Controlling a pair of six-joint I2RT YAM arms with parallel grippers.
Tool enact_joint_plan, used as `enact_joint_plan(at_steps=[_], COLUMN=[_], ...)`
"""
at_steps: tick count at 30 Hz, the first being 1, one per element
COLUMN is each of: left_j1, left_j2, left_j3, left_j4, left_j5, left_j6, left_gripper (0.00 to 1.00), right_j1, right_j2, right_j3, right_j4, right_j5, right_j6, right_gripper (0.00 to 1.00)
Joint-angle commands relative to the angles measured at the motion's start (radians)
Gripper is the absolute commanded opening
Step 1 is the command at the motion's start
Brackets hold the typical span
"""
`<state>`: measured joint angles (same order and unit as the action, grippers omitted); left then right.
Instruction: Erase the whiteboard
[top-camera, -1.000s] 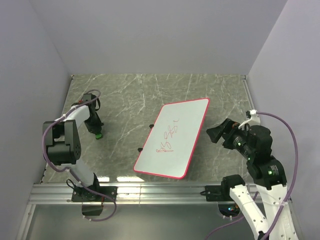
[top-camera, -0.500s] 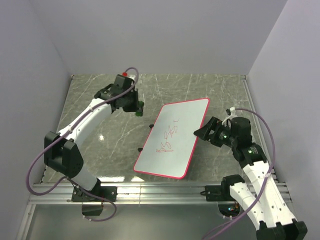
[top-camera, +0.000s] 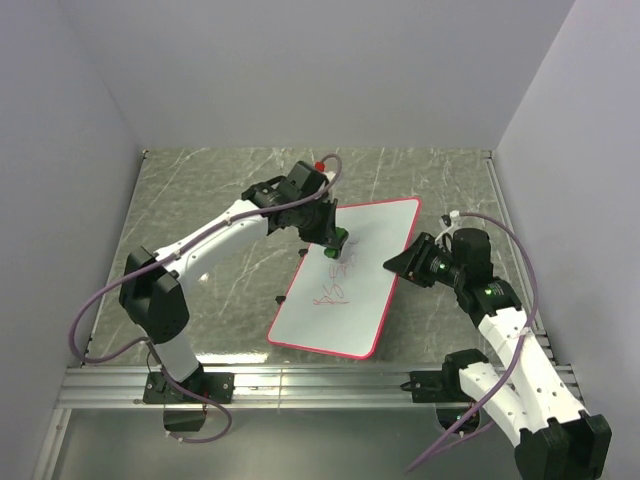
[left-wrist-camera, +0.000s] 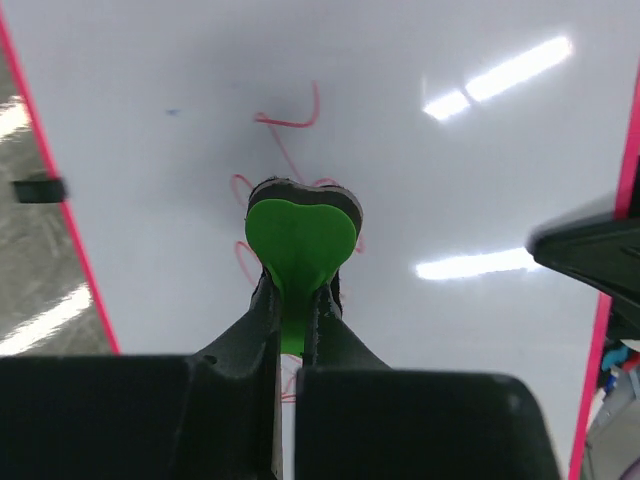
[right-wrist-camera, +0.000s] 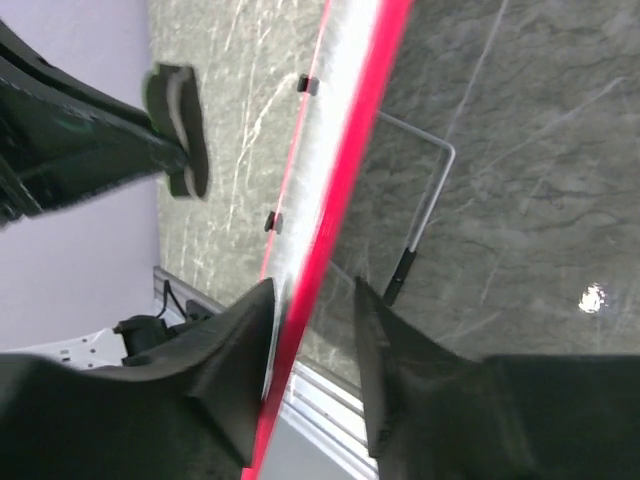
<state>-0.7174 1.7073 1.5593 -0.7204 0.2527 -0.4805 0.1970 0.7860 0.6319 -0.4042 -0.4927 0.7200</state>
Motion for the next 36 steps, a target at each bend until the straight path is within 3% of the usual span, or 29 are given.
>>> enact_joint_plan(at_steps=[1,6,11,19,26,30,36], left_j1=[-0.034,-0.05,-0.053,-0.074,-0.047,0.028,0.065], left_j2=[0.026,0.058,0.12,0.212,0.21,0.207,0.252], left_j3=[0.056,0.079,0.142,0.197,0.052,-0.06,-0.036], left_j4=[0.018,0.033,0.019,0.009,0.047,0.075,0.038], left_j5=[0.065,0.085,0.094,0.057,0.034,0.031,-0.02], left_j6=[-0.024,-0.038,-0.047,-0.118,-0.139,-0.136,-0.08], left_gripper=[0.0,0.0,0.0,0.0,0.0,0.0,0.0], right_j1=[0.007,0.009,0.012,0.016,0.019,0.021,0.022], right_j2=[0.009,0.022,0.051,0.107,0.148,0.16,0.154], right_j3=[0.015,0.028,0.087,0.221,0.327,0.351,0.335], right_j4=[0.015,0.004,-0.022,-0.084,-0.122,-0.123,-0.119], right_j5=[0.008,0.009,0.014,0.031,0.04,0.04,0.039], right_j6=[-0.011,-0.014,-0.027,-0.04,-0.016,-0.011,-0.008], right_gripper=[0.41,0.19,0.09,0.07,0.02,0.01,0.0])
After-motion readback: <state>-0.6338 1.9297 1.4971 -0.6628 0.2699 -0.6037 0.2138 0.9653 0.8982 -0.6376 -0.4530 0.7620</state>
